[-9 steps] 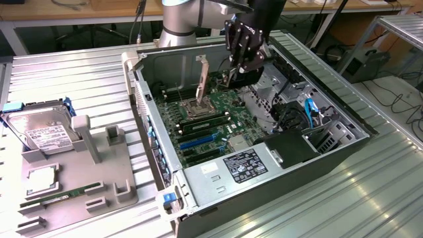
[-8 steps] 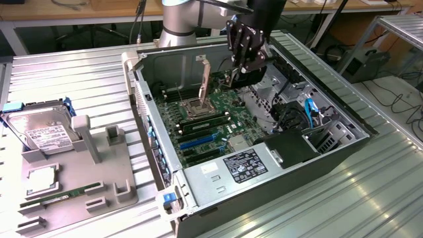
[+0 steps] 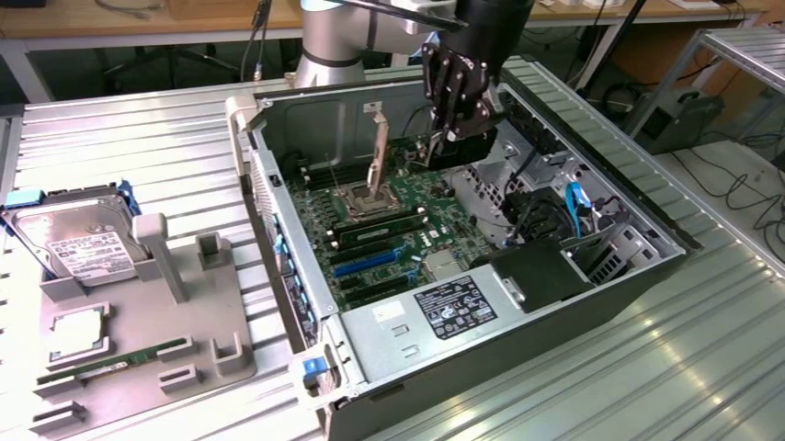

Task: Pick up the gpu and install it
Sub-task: 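Insert the gpu into the slot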

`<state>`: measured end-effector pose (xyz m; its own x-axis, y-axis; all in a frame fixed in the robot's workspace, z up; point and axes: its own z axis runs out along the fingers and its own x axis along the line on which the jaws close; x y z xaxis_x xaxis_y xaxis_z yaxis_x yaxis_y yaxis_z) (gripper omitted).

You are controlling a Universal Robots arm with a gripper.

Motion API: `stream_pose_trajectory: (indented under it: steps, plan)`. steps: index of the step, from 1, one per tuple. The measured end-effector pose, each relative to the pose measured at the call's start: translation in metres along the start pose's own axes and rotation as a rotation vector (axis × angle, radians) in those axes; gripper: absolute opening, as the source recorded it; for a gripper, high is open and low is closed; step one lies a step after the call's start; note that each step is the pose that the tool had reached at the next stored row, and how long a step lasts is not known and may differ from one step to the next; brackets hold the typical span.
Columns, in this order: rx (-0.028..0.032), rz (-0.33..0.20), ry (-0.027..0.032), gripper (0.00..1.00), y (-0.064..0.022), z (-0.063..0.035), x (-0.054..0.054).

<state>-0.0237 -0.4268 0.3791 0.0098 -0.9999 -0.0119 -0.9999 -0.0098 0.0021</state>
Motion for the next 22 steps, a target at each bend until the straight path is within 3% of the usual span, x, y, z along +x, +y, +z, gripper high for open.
stream_pose_trajectory:
  steps: [22]
  plan:
    - [-0.0001,0.000,0.0002,0.26,0.0098,0.0028,0.0027]
